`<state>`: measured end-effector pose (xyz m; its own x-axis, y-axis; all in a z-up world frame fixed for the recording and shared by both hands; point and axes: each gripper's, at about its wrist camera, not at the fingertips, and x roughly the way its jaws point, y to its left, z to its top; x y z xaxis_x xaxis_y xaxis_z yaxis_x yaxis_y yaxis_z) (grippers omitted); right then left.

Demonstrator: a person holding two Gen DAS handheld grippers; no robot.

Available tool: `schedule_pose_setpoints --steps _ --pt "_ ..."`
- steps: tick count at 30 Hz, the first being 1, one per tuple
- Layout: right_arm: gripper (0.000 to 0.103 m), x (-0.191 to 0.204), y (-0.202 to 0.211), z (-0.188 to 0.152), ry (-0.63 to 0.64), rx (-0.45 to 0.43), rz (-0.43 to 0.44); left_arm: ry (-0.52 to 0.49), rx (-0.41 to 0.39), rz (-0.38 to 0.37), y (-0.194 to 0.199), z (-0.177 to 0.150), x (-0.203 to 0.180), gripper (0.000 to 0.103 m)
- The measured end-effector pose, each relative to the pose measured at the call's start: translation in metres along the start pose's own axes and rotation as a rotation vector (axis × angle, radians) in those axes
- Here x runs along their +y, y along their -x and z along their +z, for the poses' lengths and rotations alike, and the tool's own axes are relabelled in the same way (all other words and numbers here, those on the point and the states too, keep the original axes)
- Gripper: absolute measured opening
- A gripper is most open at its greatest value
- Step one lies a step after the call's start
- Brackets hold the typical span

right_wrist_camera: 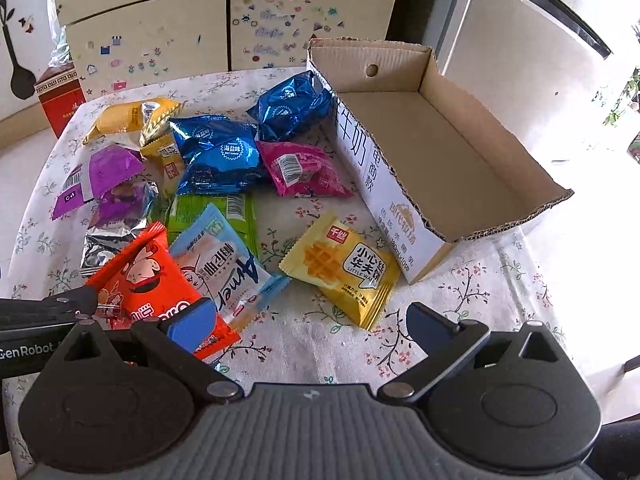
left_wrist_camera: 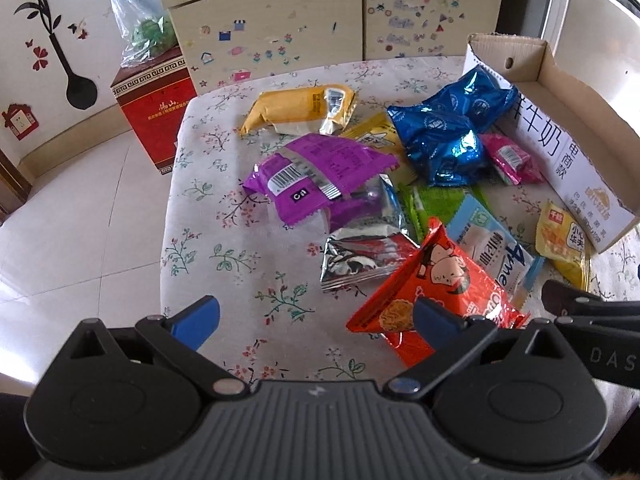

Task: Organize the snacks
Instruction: 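Move left tool toward red cartoon bag while right tool approaches light blue bag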

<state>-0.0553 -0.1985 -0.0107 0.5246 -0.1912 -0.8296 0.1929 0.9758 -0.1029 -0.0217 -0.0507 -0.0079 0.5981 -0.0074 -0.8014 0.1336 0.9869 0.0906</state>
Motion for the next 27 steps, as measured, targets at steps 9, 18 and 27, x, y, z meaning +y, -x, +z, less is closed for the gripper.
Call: schedule_pose_setpoints --steps 9,18,27 --pt "0.103 -0.0008 -0.0003 0.0016 0.004 -0.007 0.001 -0.009 -0.014 0.018 0.001 -0.0006 0.0016 0.102" --pt "0.103 0.0026 0.0011 0.0017 0.015 -0.019 -0.009 0.0 -0.005 0.022 0.0017 0.0002 0.002 0.102" --pt "0.103 0.004 0.0005 0.0023 0.026 -0.026 -0.016 0.001 0.007 0.031 0.001 0.0013 0.0009 0.101"
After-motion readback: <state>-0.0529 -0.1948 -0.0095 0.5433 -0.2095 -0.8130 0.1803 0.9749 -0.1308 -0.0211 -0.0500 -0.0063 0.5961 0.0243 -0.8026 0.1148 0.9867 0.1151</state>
